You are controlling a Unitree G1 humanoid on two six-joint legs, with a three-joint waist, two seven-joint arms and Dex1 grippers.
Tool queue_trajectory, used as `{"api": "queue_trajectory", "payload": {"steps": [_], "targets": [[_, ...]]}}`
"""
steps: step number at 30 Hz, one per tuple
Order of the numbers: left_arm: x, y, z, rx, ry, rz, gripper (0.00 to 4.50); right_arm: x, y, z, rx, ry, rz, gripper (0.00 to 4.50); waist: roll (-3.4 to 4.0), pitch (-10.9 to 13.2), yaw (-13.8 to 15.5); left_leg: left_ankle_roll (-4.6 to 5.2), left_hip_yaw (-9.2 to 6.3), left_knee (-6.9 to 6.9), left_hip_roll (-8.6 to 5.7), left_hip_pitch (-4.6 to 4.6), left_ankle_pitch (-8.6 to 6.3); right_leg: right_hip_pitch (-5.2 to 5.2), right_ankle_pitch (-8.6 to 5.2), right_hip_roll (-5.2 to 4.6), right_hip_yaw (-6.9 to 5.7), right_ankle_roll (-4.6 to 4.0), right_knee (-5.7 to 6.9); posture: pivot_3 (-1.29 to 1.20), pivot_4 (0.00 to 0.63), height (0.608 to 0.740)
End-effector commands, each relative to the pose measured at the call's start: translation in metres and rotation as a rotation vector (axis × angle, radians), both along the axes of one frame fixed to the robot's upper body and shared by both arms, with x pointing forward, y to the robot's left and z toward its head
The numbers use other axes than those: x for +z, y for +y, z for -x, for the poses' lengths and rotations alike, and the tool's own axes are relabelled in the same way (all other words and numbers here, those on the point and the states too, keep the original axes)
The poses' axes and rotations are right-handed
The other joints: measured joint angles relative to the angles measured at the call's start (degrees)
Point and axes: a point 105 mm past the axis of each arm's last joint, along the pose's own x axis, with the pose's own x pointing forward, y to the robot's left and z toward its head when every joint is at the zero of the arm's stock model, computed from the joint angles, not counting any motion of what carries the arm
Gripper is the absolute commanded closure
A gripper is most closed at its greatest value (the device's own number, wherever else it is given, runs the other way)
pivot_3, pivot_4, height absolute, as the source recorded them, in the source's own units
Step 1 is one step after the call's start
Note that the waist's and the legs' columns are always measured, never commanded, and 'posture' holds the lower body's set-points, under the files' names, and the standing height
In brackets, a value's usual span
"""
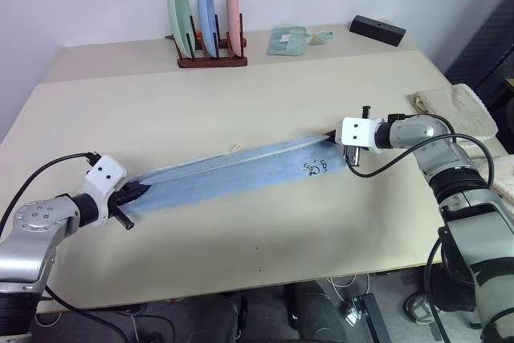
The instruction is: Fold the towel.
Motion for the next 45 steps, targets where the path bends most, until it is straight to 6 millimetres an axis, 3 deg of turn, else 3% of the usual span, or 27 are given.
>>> {"api": "queue_trajectory", "payload": {"steps": [1, 6, 8, 13, 17, 22, 25, 29, 36, 40, 45], "targets": [[0.011, 0.022, -0.004, 0.103, -0.033, 0.011, 3.09, 0.024, -0.009, -0.01, -0.065, -0.07, -0.035, 3.9, 0.0, 0.0, -0.01, 0.0, 0.0, 0.0, 0.0, 0.0, 0.0, -0.01, 0.0, 0.0, 0.0, 0.0, 0.01, 0.0, 0.15, 0.735], [0.022, 0.035, -0.009, 0.187, -0.11, 0.001, 0.56, 0.039, -0.014, -0.017, -0.107, -0.167, -0.041, 1.63, 0.01, 0.0, -0.03, 0.0, 0.0, -0.01, 0.0, -0.01, 0.0, -0.03, 0.0, 0.0, 0.0, 0.0, 0.01, 0.0, 0.15, 0.735], [0.033, 0.046, -0.016, 0.281, -0.2, 0.016, 0.0, 0.045, -0.018, -0.019, -0.134, -0.211, -0.054, 0.74, 0.01, 0.0, -0.01, 0.0, 0.0, 0.0, 0.0, -0.01, 0.0, -0.03, 0.0, 0.0, 0.01, 0.0, 0.02, 0.0, 0.15, 0.735], [0.06, 0.064, -0.029, 0.502, -0.392, 0.128, 0.0, 0.053, -0.026, -0.025, -0.211, -0.3, -0.082, 0.74, -0.06, -0.04, 0.12, -0.01, -0.01, 0.06, -0.02, -0.03, 0.0, -0.01, 0.01, -0.03, -0.01, 0.01, 0.02, 0.0, 0.15, 0.735], [0.059, 0.077, -0.032, 0.667, -0.42, 0.236, 0.0, 0.055, -0.032, -0.028, -0.278, -0.332, -0.123, 0.74, -0.06, -0.05, 0.05, -0.01, 0.01, 0.05, -0.02, -0.03, 0.0, -0.02, 0.01, -0.02, 0.0, 0.01, 0.01, 0.0, 0.15, 0.735], [0.059, 0.059, -0.027, 0.519, -0.408, 0.168, 0.0, 0.06, -0.039, -0.012, -0.28, -0.228, -0.289, 0.74, -0.07, -0.05, 0.0, -0.01, 0.02, 0.03, -0.01, -0.03, 0.0, -0.02, 0.01, -0.01, 0.06, 0.02, -0.01, 0.0, 0.15, 0.735], [0.067, 0.046, -0.021, 0.409, -0.434, 0.117, 0.0, 0.065, -0.041, 0.007, -0.295, -0.079, -0.501, 0.02, -0.07, -0.05, 0.23, 0.01, -0.01, 0.05, 0.0, -0.08, -0.01, -0.02, 0.01, -0.02, 0.06, 0.02, -0.03, 0.0, 0.15, 0.735], [0.078, -0.005, -0.013, 0.167, -0.419, 0.192, 0.0, 0.054, -0.033, 0.057, -0.328, 0.261, -0.82, 0.02, -0.06, -0.05, 1.29, 0.04, -0.09, 0.09, 0.0, -0.01, -0.04, 0.11, 0.02, -0.03, 0.05, 0.02, -0.05, 0.0, 0.15, 0.735], [0.064, -0.112, 0.017, -0.289, -0.265, 0.301, 0.0, 0.012, -0.026, 0.12, -0.513, 0.611, -1.073, 0.02, -0.06, -0.09, 1.66, 0.09, -0.07, 0.11, -0.01, 0.06, -0.07, 0.22, 0.03, -0.06, 0.08, 0.05, -0.06, 0.0, 0.15, 0.735], [0.054, -0.143, 0.03, -0.416, -0.196, 0.347, 0.0, -0.006, -0.015, 0.135, -0.609, 0.72, -1.162, 0.02, -0.01, -0.12, 1.26, 0.13, 0.02, 0.09, 0.04, 0.15, -0.09, 0.21, 0.04, 0.01, 0.16, 0.04, -0.01, 0.0, 0.15, 0.735], [0.045, -0.161, 0.037, -0.497, -0.134, 0.37, 0.0, -0.026, -0.005, 0.112, -0.827, 0.729, -1.353, 0.02, 0.0, -0.19, 1.43, 0.13, 0.05, 0.09, 0.07, 0.22, -0.09, 0.25, 0.07, 0.05, 0.17, -0.01, 0.0, 0.0, 0.15, 0.735]]}}
